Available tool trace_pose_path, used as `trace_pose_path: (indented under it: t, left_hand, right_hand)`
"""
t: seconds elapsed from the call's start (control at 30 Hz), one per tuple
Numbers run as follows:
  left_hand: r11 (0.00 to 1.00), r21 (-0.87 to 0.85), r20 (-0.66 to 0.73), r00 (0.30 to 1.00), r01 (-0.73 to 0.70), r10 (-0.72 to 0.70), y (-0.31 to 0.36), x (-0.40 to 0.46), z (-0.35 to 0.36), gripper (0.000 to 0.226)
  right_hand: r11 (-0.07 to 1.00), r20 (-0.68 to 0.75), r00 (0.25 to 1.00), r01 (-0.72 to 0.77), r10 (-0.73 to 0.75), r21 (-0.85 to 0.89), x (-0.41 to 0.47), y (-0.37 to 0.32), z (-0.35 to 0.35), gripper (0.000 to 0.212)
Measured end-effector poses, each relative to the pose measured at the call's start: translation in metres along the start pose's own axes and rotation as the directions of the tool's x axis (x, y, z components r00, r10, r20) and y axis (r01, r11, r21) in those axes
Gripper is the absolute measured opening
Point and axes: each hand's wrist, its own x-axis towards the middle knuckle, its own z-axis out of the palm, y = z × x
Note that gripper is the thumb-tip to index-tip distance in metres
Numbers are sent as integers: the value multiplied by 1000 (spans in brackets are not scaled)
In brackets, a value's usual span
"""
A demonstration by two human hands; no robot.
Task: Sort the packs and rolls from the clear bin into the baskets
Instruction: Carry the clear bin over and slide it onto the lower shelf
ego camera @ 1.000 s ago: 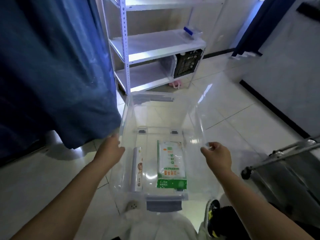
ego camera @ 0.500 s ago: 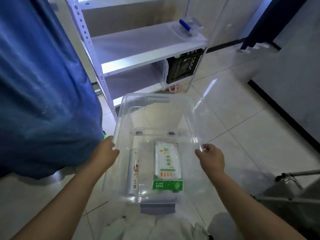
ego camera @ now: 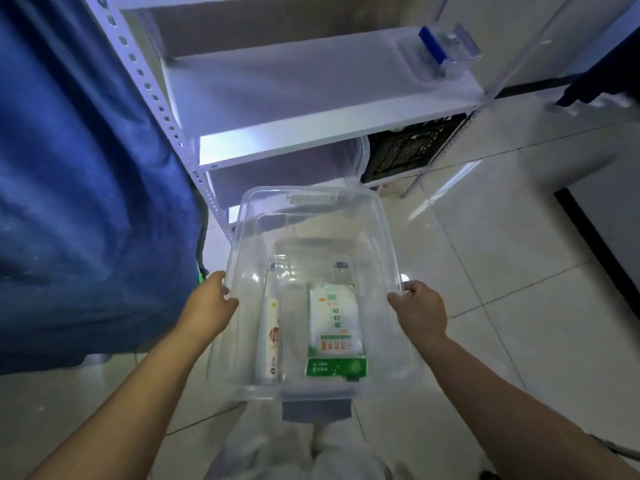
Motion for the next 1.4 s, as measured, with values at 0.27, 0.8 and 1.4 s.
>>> trace_pose_path:
  t: [0.27, 0.8, 1.4]
  left_hand:
    - [997, 60, -50, 997, 58, -55, 16, 134, 1, 46]
    - [758, -604, -281, 825, 246, -491, -17, 317, 65, 15]
    - [651, -745, -326, 774, 142, -542, -21, 338, 97, 11]
  right_hand:
    - [1000, 144, 990, 1, 0, -9, 105, -49, 71, 31]
    - [954, 130, 961, 213, -243, 212, 300, -106, 232, 15]
    - [848, 12, 886, 441, -464, 293, 389, -160, 290, 18]
